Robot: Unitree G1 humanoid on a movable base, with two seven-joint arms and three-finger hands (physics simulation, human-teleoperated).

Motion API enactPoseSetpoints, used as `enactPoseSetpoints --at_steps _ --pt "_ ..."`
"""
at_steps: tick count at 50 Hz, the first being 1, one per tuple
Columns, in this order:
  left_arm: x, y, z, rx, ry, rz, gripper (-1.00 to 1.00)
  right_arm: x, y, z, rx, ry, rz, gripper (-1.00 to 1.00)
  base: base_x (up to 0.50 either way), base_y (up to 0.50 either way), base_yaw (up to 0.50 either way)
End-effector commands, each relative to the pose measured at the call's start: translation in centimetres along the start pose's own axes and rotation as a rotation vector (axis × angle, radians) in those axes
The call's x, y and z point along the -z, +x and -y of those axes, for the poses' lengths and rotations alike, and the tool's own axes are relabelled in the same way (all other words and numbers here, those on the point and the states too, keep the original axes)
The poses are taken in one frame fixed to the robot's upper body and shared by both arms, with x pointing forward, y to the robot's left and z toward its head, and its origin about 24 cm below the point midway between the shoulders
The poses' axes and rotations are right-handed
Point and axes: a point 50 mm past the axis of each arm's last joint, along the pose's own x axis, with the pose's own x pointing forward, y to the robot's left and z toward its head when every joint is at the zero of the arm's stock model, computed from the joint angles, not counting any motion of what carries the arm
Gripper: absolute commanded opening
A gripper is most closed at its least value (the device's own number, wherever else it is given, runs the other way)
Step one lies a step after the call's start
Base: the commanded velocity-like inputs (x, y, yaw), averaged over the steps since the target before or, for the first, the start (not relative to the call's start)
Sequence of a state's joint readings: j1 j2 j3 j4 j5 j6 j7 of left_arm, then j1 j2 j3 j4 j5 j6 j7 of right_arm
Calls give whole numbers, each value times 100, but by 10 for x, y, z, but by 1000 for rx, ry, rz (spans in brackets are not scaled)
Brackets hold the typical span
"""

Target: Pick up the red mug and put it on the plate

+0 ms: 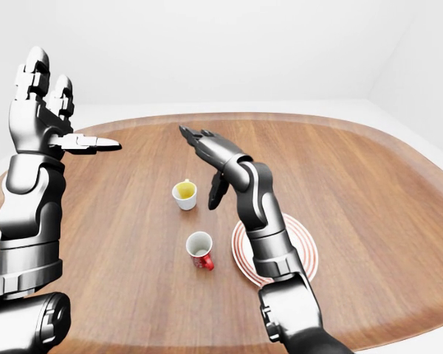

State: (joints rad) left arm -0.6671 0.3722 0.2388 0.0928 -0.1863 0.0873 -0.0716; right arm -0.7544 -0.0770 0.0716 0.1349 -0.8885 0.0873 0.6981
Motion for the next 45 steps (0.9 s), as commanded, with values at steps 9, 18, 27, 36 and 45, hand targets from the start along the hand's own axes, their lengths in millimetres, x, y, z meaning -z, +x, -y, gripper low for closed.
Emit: enactPoseSetpoints --at_steps 9,18,27,36,45 --pt "3 0 0 3 2 -14 100 -12 3 -30 -45 -86 -49 100 0 0 0" --pt "3 -1 -1 1 2 -15 100 -11 4 -31 -49 -92 -63 100 0 0 0" --pt "5 -1 2 9 1 -21 100 -13 3 -36 -52 -119 -79 100 0 0 0" --pt "3 -1 0 7 1 -12 100 -12 4 -49 -90 -119 -92 100 0 0 0" --pt "7 -2 -1 5 0 -28 100 -11 4 -67 -140 -109 -105 100 0 0 0"
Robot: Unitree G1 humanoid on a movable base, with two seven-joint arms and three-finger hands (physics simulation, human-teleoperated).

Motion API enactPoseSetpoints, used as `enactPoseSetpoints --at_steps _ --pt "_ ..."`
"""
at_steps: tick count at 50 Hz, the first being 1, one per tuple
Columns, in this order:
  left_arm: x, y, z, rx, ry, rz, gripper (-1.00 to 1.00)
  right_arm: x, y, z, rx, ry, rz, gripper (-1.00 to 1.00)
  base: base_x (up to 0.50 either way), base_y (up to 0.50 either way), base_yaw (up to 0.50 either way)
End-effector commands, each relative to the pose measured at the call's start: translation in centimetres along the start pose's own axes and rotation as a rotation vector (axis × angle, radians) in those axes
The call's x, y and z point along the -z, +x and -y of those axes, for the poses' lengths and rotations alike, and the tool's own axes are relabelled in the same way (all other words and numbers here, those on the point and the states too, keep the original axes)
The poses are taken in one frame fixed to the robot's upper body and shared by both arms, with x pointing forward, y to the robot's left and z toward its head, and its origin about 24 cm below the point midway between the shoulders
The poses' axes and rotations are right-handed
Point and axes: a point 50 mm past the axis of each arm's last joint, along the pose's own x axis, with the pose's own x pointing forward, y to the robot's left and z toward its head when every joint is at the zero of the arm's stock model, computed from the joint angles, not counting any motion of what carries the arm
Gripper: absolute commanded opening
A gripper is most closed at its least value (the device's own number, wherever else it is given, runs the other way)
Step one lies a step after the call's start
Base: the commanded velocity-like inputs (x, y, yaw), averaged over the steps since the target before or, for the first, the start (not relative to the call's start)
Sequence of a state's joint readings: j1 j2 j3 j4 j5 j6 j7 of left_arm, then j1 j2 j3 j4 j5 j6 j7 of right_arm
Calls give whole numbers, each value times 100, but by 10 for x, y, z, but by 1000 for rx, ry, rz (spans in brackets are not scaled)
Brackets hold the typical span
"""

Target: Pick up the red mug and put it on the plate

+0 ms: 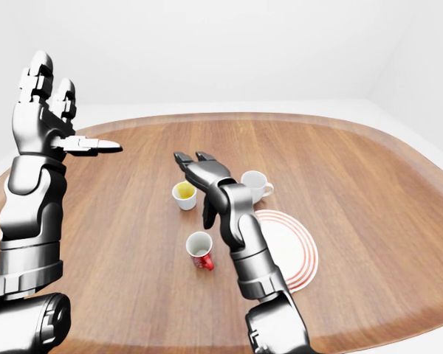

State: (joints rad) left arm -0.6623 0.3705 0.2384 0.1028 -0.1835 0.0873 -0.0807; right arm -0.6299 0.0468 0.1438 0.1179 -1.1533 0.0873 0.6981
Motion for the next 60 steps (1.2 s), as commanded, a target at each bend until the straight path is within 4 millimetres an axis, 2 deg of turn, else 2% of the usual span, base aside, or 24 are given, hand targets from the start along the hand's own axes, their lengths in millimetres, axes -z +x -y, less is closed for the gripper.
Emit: enactPoseSetpoints --at_steps 1,13,32,60 --pt "3 -1 -1 -2 -2 -13 100 -3 1 -18 -47 0 -10 100 0 0 0" --pt "6 -1 -1 -1 -3 -23 100 -8 1 -39 -100 14 -7 100 0 0 0" --pt "8 -1 -2 -2 -5 -35 100 -28 -13 -45 -55 -27 13 100 0 0 0" --pt "13 -4 -8 -16 -7 -53 100 -14 1 -101 -299 60 -21 100 0 0 0"
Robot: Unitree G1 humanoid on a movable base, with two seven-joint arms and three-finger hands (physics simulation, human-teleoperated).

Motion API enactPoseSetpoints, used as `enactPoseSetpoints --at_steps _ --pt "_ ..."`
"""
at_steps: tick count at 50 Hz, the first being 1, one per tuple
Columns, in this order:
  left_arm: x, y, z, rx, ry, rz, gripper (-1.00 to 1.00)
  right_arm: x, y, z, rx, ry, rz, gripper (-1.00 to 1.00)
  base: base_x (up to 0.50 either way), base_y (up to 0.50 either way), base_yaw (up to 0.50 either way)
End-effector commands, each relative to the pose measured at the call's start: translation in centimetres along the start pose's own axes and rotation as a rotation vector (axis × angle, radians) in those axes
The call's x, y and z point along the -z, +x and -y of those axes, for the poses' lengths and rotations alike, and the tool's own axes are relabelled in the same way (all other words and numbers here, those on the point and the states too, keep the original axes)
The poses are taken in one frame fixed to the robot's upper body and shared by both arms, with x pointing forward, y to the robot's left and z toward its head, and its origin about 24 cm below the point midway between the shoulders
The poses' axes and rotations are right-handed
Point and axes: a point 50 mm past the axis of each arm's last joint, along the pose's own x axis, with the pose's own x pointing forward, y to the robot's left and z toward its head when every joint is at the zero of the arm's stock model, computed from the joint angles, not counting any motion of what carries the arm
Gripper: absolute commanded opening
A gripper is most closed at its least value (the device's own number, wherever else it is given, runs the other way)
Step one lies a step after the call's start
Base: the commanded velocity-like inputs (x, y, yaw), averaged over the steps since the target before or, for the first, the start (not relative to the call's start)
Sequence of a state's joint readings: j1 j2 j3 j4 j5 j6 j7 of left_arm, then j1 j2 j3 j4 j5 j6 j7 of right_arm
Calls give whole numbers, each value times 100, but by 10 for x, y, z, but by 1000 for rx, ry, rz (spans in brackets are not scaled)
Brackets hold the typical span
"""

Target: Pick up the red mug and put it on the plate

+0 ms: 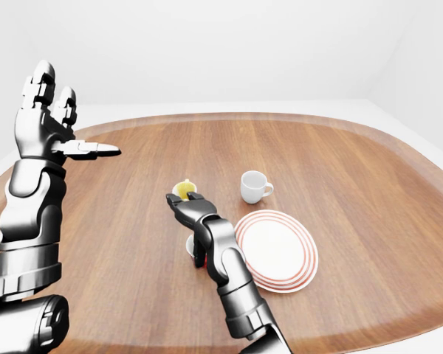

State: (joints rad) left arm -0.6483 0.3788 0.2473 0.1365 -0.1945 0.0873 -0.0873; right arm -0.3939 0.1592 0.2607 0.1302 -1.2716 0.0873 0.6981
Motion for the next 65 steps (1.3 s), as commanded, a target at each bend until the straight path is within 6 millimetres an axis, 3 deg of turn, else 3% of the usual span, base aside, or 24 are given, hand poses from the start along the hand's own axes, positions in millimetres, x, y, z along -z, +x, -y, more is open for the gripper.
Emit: enactPoseSetpoints --at_steps 1,20,44,65 --pt "3 -1 -3 -6 -2 -10 100 4 9 -20 -95 34 -5 100 0 0 0" --pt "0 -2 -7 -14 -3 1 100 12 16 -36 -180 66 -22 100 0 0 0" --pt "1 -3 -6 -14 -3 -6 100 36 29 -21 -194 102 -68 100 0 0 0" --pt "6 -3 -6 -12 -3 -25 100 31 39 -29 -227 104 -68 100 0 0 0"
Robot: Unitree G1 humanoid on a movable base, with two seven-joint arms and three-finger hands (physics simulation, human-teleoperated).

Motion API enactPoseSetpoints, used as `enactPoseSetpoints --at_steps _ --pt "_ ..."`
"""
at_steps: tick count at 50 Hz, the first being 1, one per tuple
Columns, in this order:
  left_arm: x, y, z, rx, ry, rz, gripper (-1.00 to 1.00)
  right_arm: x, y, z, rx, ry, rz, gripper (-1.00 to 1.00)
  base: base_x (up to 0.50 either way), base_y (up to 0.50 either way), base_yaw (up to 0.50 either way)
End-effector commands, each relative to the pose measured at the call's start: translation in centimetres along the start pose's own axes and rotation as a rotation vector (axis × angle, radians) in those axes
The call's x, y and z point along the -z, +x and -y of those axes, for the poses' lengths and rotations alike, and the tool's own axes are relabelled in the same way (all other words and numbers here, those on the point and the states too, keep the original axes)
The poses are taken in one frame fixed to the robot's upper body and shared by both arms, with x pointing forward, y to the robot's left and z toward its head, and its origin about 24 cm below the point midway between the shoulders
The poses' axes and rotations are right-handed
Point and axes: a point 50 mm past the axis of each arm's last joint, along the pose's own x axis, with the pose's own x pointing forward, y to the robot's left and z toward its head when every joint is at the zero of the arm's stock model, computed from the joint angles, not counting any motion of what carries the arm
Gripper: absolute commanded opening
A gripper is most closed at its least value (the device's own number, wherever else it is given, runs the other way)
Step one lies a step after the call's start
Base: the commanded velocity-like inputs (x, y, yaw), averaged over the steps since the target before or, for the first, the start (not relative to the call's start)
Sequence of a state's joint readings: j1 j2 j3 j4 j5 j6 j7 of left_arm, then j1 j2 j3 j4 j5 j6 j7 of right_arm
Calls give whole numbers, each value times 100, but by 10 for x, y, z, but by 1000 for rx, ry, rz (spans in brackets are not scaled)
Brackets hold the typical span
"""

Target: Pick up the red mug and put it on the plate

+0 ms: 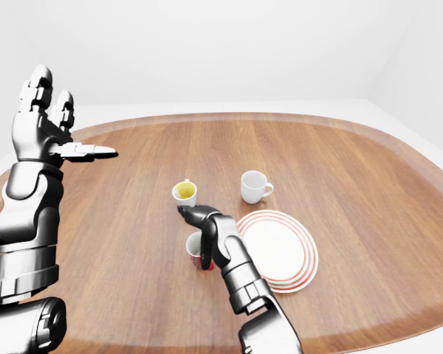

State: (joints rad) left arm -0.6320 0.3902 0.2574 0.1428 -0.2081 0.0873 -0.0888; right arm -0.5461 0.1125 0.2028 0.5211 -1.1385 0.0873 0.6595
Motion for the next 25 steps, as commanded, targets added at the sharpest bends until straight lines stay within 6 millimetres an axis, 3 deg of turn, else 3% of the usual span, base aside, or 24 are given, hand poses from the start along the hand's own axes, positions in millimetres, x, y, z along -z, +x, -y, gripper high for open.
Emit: enactPoseSetpoints --at_steps 1,25 --pt "3 0 -1 0 0 -11 100 -2 8 -6 -24 5 -4 100 0 0 0" --pt "10 -2 0 -1 -7 -41 100 -2 17 -16 -65 -1 -23 100 0 0 0"
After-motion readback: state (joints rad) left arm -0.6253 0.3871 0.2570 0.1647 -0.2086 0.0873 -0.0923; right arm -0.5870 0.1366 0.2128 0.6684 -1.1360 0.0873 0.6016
